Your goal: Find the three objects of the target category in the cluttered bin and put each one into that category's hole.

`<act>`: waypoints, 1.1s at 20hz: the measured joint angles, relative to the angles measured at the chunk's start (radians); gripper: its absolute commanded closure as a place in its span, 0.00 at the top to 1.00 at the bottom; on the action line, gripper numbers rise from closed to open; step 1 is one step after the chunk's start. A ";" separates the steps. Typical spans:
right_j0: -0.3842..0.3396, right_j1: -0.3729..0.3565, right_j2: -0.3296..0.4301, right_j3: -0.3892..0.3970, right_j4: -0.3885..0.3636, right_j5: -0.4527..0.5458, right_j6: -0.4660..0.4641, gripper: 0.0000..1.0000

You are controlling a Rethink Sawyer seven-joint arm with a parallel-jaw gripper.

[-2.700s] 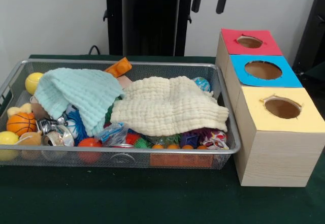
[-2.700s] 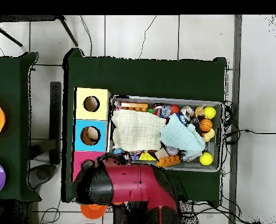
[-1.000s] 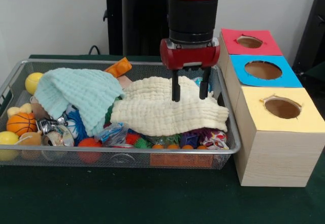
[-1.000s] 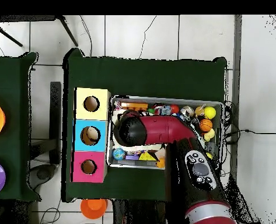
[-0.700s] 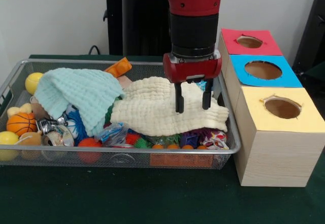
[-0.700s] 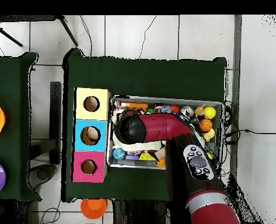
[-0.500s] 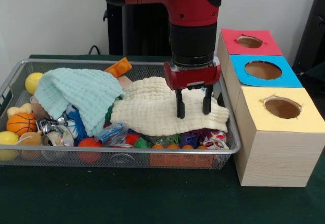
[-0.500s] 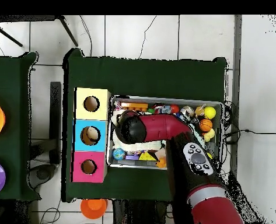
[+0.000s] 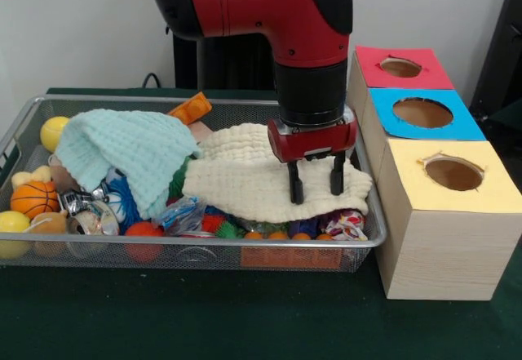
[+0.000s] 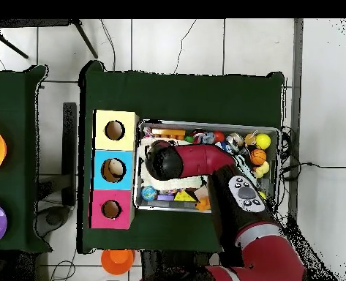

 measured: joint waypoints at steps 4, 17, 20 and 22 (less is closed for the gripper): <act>-0.007 0.001 0.011 0.000 0.000 -0.023 0.000 1.00; -0.005 0.001 0.014 0.000 -0.001 -0.077 0.000 1.00; 0.005 0.001 0.014 0.000 -0.001 -0.077 0.000 1.00; 0.009 0.001 0.014 0.000 -0.001 -0.077 0.000 1.00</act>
